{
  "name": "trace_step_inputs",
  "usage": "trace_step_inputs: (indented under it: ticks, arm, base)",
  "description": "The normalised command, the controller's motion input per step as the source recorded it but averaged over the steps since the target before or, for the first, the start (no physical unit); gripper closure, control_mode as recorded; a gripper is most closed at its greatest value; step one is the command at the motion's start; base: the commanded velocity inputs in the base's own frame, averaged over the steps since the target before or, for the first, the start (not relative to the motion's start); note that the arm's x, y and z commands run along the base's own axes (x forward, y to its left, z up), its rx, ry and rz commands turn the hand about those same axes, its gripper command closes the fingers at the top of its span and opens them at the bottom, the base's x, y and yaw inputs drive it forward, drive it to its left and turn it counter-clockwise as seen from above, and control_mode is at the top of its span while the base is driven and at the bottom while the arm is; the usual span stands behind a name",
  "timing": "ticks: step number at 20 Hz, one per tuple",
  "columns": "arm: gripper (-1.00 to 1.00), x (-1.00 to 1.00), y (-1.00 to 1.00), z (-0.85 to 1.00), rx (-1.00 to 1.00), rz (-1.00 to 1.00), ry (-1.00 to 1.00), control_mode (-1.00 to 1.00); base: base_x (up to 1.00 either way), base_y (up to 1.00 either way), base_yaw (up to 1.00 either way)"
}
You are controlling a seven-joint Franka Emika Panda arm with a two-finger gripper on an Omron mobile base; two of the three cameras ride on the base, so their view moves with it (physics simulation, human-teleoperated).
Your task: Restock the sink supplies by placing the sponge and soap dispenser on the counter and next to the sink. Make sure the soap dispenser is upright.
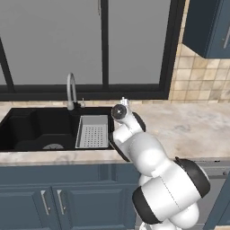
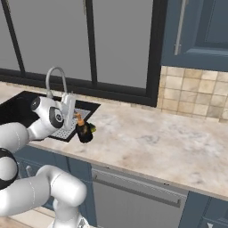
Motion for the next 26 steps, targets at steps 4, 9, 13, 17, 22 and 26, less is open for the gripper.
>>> trace_step_inputs:
  ticks: [4,9,13,17,22,26]
  arm:
    - [1.0,0.0,0.13,-0.05,0.13,-0.08,0.0,-1.0]
    - [1.0,0.0,0.08,-0.12,0.1,-0.06,0.0,-1.0]
    - [1.0,0.0,0.03,-0.23,0.08,-0.05,0.0,-1.0]
    - [1.0,0.0,0.02,-0.28,0.06,-0.05,0.0,-1.0]
    - [1.0,0.0,0.02,-0.26,0.04,-0.06,-0.04,-1.0]
    - [1.0,0.0,0.07,-0.24,0.03,-0.06,-0.07,-1.0]
  base:
    - [0.0,0.0,0.0]
    - [0.0,0.0,0.0]
    - [0.0,0.0,0.0]
    - [0.0,0.0,0.0]
    - [0.0,0.0,0.0]
    - [0.0,0.0,0.0]
